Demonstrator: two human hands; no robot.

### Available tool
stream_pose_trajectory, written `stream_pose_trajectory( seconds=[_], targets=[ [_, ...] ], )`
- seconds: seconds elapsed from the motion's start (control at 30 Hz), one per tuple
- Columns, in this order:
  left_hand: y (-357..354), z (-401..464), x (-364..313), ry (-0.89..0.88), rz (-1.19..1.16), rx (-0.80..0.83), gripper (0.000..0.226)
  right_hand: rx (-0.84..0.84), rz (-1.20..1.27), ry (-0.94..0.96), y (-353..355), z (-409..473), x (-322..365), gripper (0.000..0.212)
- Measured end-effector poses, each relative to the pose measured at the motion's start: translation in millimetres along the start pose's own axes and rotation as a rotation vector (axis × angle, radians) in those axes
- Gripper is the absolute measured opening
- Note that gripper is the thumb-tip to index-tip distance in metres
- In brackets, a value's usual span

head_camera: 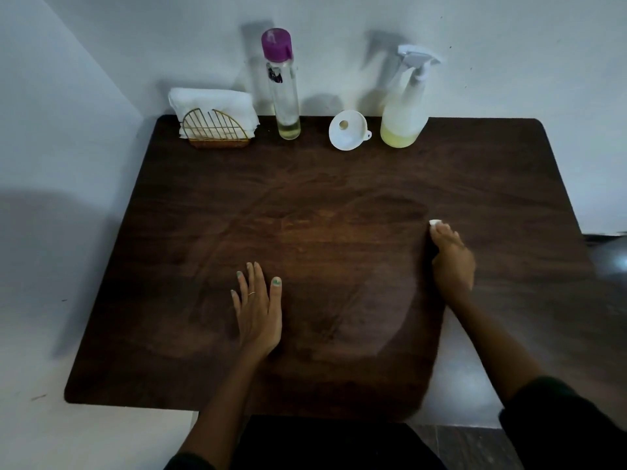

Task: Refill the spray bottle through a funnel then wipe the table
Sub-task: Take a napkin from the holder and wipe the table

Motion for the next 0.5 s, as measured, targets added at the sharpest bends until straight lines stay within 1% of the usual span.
stream_pose_trajectory(
  seconds=[0.03,0.07,0.1,0.13,0.2,0.27,0.3,0.33,0.37,0.4,0.43,0.47,0.5],
  targets=[
    [0,0,0,0.003,-0.006,0.001,0.058,-0.018,0.003,-0.047,-2,-2,5,0.054],
    [0,0,-1,0.006,-0.009,0.003,0.058,-0.014,-0.001,-0.039,-8,-9,14,0.050],
    [0,0,-1,0.007,-0.008,0.004,0.058,0.024,-0.004,0.019,-19,-21,27,0.046],
    [0,0,-1,0.008,-0.003,0.003,0.058,0.080,-0.022,0.131,-28,-39,44,0.043],
    [0,0,0,0.010,0.004,0.005,0.059,0.186,-0.046,0.418,-46,-90,83,0.037],
    [-1,0,0,0.015,0.011,0.004,0.058,0.283,0.152,0.579,-59,-147,116,0.046],
    [-1,1,0,0.017,0.013,0.000,0.058,0.334,0.136,0.667,-66,-174,131,0.045],
    [-1,1,0,0.018,0.013,-0.005,0.057,0.365,0.121,0.796,-73,-197,142,0.040],
    [-1,1,-1,0.020,0.013,-0.008,0.057,0.361,0.120,0.934,-75,-214,150,0.037],
    [-1,2,0,0.023,0.015,-0.008,0.057,0.378,0.131,1.028,-77,-223,155,0.036],
    [-1,2,0,0.025,0.021,-0.008,0.057,0.410,0.161,1.071,-77,-224,158,0.035],
    [-1,1,0,0.022,0.030,-0.007,0.057,0.453,0.203,1.071,-71,-220,161,0.032],
    [-2,1,0,0.017,0.033,-0.007,0.057,0.532,0.282,1.015,-69,-213,163,0.029]
  ],
)
Point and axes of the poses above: each hand's wrist, its own z-axis towards the middle knuckle, its own y-axis out of the back of the hand, x = y × z, the point moved 5 cm from there along z, towards the middle knuckle, and after that the axes turned 1 degree about x, right-handed, at the moved point
